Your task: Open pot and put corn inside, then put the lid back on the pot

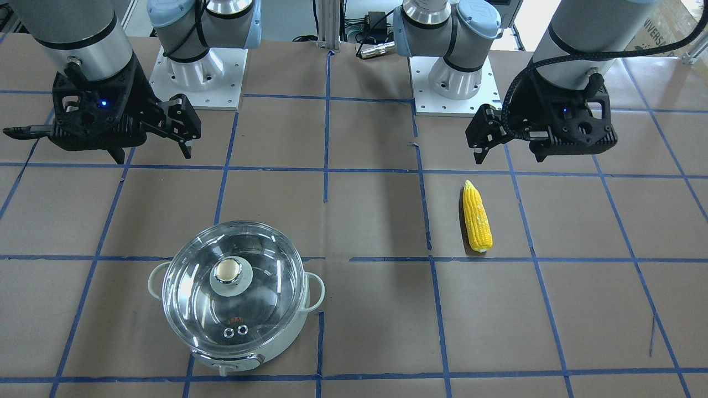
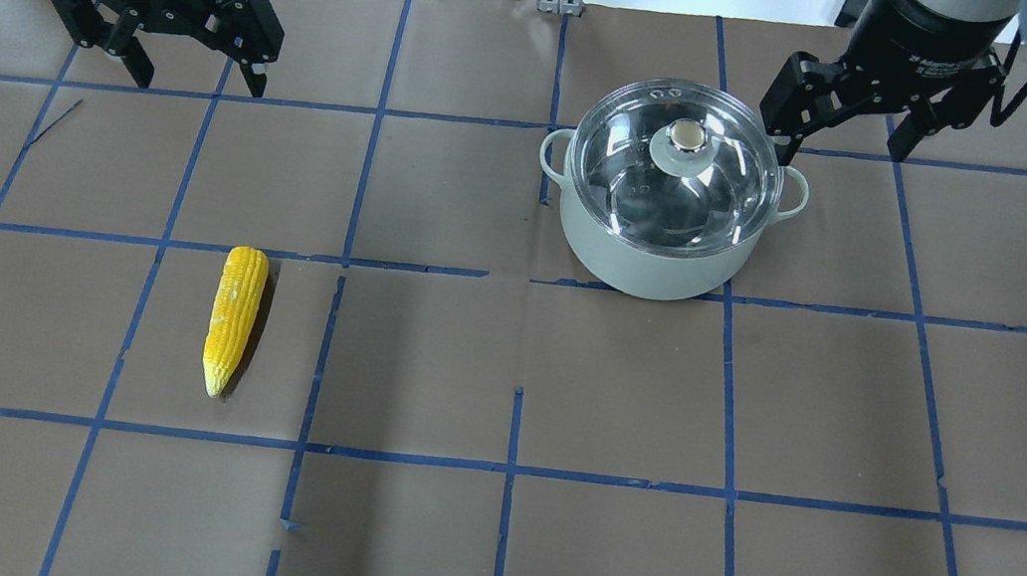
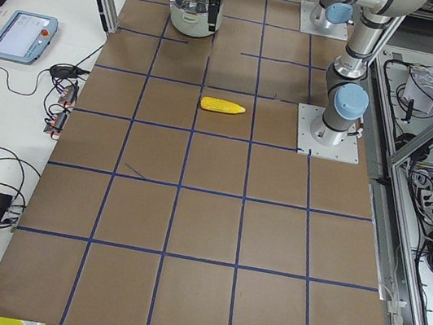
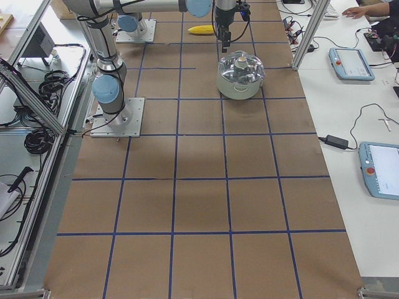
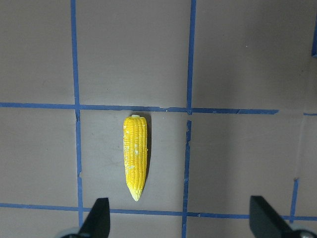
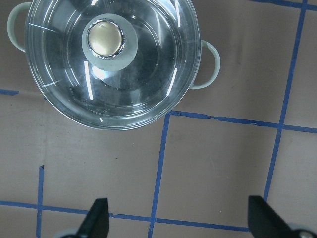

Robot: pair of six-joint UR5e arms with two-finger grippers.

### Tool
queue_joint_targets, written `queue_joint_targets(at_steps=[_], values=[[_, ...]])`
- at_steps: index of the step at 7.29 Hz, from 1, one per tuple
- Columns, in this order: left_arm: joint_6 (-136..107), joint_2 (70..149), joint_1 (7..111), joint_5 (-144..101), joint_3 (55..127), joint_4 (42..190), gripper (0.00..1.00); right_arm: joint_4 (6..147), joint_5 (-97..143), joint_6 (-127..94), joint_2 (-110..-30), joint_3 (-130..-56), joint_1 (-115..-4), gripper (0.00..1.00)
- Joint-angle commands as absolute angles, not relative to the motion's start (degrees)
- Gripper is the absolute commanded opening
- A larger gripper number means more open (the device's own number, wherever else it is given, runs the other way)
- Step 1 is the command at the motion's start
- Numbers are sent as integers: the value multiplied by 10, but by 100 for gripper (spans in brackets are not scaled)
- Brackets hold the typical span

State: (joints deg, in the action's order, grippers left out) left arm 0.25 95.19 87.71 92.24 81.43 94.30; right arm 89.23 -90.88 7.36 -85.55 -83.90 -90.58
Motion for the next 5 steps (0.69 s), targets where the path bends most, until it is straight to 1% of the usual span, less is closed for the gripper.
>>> queue_joint_targets(at_steps=[1, 3, 4, 5], values=[[3, 952, 877, 923, 814, 943, 100, 900, -903, 70, -850, -825, -914, 99], [2, 952, 877, 923, 814, 943, 100, 1029, -899, 55, -742, -822, -961, 99], [3, 952, 877, 922, 814, 943, 100, 1094, -902, 55, -709, -824, -983, 98], [2, 952, 877, 922, 815, 943, 100, 1119, -902, 55, -673, -822, -983, 97]])
